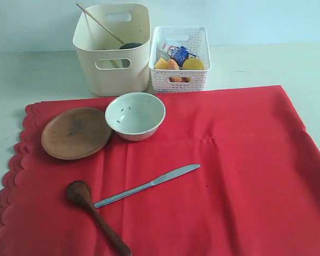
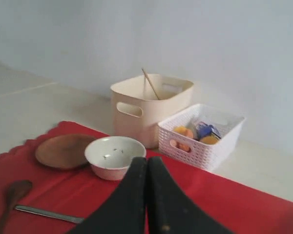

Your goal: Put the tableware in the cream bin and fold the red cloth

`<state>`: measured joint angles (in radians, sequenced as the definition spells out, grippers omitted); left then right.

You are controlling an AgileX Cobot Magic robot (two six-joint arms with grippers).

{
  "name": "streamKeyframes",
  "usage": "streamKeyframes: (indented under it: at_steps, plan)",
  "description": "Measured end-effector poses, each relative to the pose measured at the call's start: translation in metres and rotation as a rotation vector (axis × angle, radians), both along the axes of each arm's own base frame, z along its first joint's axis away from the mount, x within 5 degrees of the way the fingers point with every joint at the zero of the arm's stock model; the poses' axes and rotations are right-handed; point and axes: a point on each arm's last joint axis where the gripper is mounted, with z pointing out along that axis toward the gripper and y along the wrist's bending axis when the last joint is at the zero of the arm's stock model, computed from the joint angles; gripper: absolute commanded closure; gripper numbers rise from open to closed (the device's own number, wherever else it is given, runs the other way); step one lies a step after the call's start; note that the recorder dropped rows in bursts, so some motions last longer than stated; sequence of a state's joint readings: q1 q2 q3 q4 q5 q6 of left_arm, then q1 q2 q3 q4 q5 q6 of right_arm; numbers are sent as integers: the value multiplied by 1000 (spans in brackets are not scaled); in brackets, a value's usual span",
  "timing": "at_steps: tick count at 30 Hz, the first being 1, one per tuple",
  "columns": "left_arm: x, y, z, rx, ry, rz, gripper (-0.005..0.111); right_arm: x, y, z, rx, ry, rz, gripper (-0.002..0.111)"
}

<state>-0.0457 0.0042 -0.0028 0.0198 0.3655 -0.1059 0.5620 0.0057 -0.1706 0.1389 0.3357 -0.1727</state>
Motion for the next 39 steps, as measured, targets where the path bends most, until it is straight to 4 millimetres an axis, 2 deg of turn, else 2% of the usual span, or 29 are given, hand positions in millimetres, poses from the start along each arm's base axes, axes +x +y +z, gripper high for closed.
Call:
streamKeyframes:
  at_steps: [9,13,21,39]
  plan:
    - [0,0,0,0,0,0,107,13,-6,-37,-8,55,-223,108]
    - [0,0,0,0,0,0,107,16,-10,-47,-3,86,-307,108]
    - [0,0,0,0,0,0,107,18,-15,-47,7,86,-413,108]
    - [0,0,0,0,0,0,107,18,-18,-47,20,92,-455,108]
